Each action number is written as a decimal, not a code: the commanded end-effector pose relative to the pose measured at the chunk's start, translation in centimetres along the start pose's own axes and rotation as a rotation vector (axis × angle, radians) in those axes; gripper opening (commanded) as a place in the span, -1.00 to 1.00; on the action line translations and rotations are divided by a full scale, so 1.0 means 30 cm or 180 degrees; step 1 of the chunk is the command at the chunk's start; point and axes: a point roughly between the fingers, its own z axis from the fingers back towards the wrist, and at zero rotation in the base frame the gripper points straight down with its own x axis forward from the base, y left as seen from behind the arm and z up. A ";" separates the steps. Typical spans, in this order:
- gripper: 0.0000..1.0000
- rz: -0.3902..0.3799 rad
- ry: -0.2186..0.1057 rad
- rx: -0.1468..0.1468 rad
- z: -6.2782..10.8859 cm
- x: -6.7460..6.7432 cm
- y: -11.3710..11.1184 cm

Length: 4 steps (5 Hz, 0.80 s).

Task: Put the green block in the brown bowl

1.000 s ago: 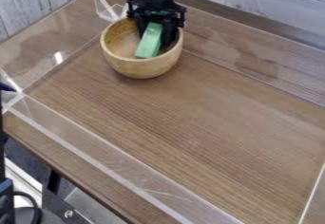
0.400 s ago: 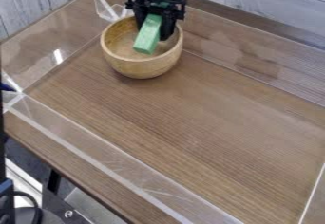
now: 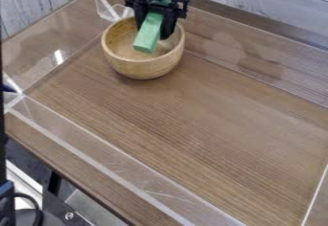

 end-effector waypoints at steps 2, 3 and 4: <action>-1.00 -0.0096 -0.0370 -0.0019 0.064 0.036 0.030; -1.00 -0.0046 -0.0342 -0.0057 0.038 0.033 0.044; -1.00 -0.0004 -0.0320 -0.0109 0.014 0.038 0.052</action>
